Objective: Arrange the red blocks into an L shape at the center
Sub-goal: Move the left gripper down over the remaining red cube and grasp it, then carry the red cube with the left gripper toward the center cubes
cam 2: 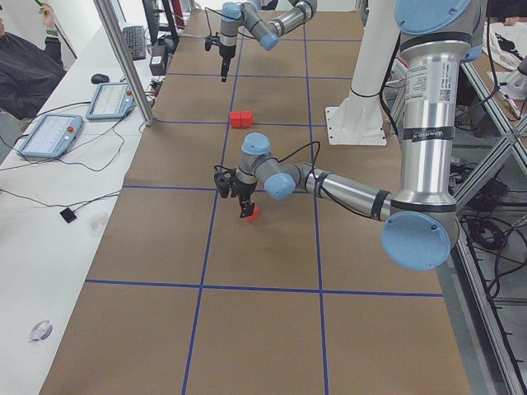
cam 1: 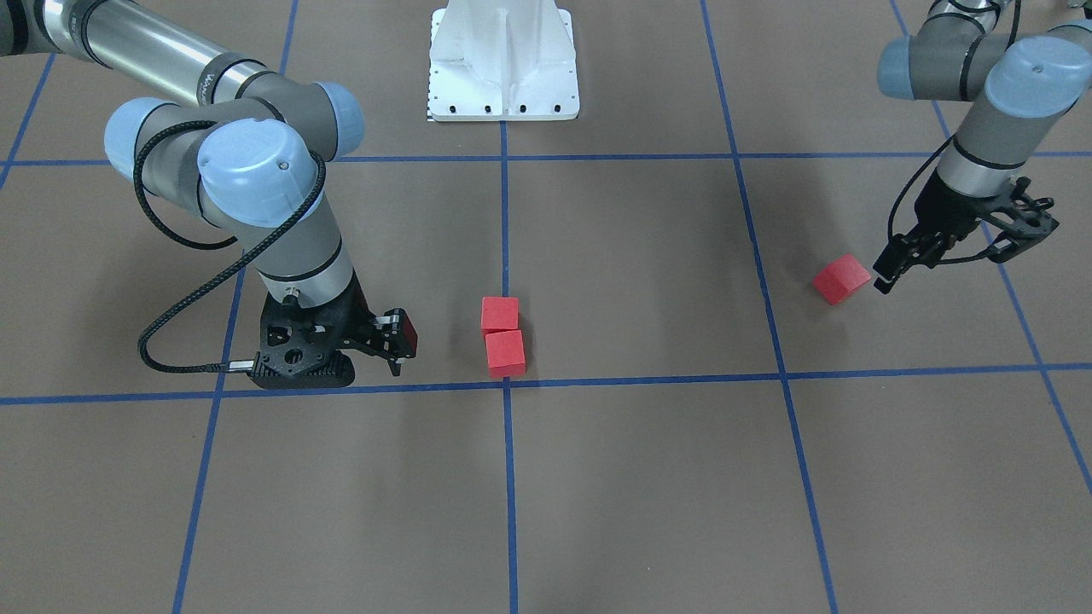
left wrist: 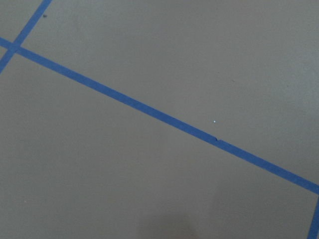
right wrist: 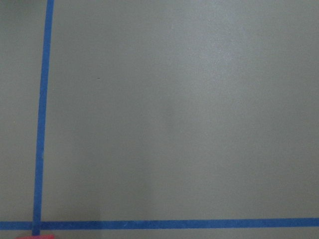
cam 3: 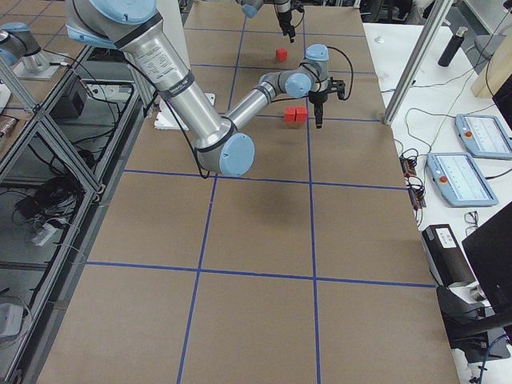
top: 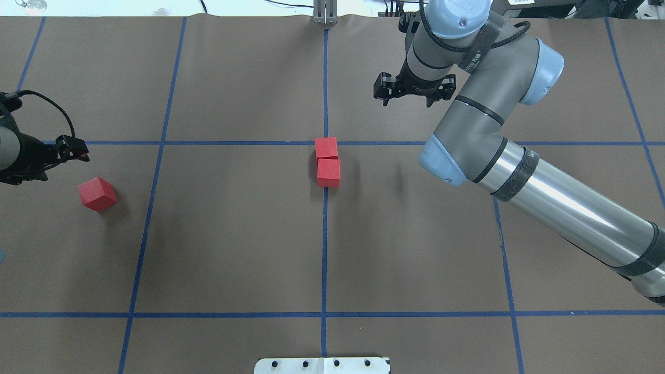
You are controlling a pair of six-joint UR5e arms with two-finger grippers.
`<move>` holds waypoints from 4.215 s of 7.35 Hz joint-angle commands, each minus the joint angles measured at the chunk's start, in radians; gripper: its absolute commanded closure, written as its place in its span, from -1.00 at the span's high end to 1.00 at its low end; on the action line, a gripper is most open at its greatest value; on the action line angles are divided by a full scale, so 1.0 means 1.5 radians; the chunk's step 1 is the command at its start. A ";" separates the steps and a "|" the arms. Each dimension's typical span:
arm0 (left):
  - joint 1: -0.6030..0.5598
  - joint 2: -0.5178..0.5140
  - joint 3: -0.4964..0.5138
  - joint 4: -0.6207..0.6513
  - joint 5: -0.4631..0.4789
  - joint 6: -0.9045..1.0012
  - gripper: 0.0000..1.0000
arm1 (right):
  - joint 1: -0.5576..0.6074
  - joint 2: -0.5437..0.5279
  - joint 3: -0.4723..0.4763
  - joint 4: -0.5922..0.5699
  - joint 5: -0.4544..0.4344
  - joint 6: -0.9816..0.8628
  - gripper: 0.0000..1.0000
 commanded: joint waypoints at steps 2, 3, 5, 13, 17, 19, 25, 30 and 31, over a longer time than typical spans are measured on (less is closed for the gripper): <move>0.048 -0.012 0.025 -0.001 0.040 -0.044 1.00 | 0.000 -0.001 0.000 0.000 -0.003 0.000 0.98; 0.055 -0.012 0.026 0.000 0.040 -0.047 1.00 | 0.000 -0.003 0.000 0.001 -0.003 0.000 0.98; 0.056 -0.021 0.026 0.001 0.040 -0.048 1.00 | 0.000 -0.003 0.001 0.001 -0.003 0.000 0.98; 0.071 -0.037 0.067 0.001 0.042 -0.044 0.96 | -0.002 -0.003 0.003 0.001 -0.003 0.007 0.98; 0.070 -0.030 0.058 0.002 0.041 -0.044 0.43 | -0.007 -0.004 0.002 0.001 -0.005 0.008 0.98; 0.069 -0.013 0.040 0.002 0.041 -0.048 -0.54 | -0.009 -0.004 0.002 0.001 -0.012 0.008 0.98; 0.067 -0.350 0.021 0.417 0.036 -0.108 -1.00 | -0.008 -0.005 0.001 0.001 -0.012 0.002 0.98; 0.068 -0.662 0.392 0.359 0.034 -0.503 -1.00 | -0.001 -0.028 0.003 0.040 -0.003 0.000 0.98; 0.073 -0.663 0.398 0.362 0.032 -0.555 -1.00 | -0.001 -0.033 0.010 0.041 -0.002 0.000 0.98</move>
